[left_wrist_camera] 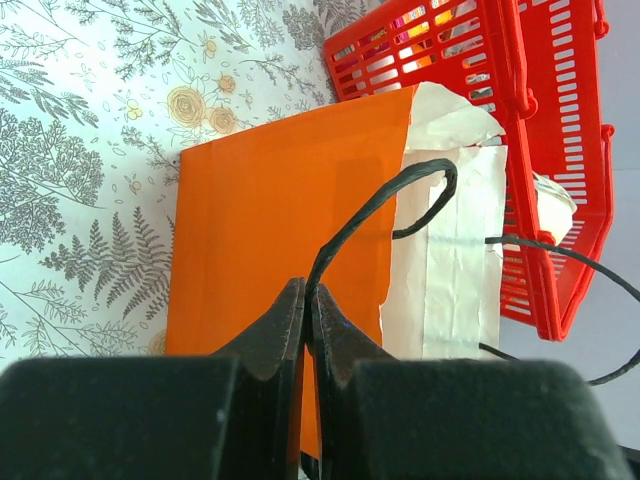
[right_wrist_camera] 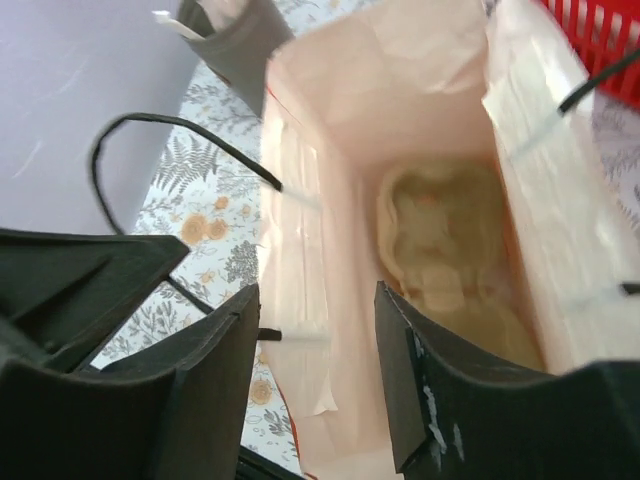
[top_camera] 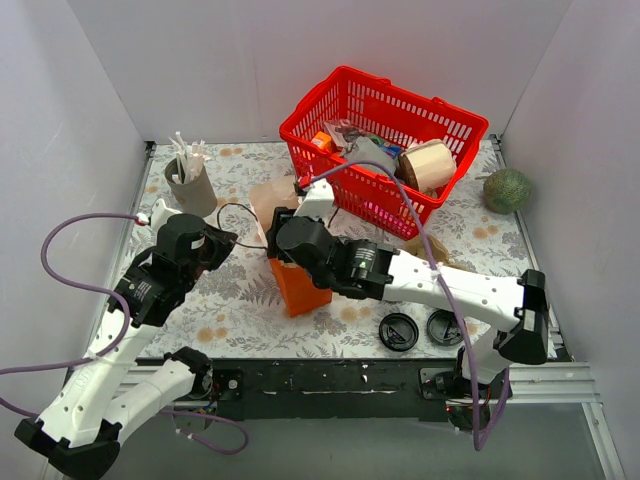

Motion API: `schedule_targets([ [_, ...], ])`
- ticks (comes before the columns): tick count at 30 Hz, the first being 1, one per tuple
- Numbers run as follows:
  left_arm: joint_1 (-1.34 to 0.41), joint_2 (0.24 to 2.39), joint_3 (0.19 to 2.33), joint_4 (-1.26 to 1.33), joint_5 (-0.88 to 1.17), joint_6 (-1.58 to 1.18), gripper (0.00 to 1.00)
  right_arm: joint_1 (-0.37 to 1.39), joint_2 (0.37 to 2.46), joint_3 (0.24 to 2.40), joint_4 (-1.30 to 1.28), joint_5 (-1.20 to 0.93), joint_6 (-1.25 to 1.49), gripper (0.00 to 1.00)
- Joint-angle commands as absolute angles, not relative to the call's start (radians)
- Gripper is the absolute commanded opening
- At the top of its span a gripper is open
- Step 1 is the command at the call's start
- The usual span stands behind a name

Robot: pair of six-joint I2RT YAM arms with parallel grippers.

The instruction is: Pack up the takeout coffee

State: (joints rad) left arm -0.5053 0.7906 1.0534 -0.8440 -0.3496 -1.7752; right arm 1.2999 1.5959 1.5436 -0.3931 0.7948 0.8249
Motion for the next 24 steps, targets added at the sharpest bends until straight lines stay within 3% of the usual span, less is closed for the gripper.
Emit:
schedule_targets([
  [1,-0.506,0.792,1.060,-0.842,-0.376,-1.744,0.00,1.264,1.520,1.569,-0.276,0.698,0.543,0.57],
  [3,-0.506,0.795,1.060,-0.851,-0.373,-1.740,0.00,1.195,1.539,1.601,-0.326,0.540,0.532,0.55],
  [7,-0.506,0.799,1.060,-0.850,-0.373,-1.730,0.00,1.040,1.574,1.615,-0.373,0.162,0.513,0.40],
  [14,-0.506,0.805,1.068,-0.825,-0.334,-1.687,0.00,1.019,1.670,1.710,-0.531,0.111,0.275,0.38],
  [24,-0.506,0.807,1.069,-0.767,-0.272,-1.637,0.00,1.025,1.877,1.822,-0.716,0.219,0.259,0.35],
])
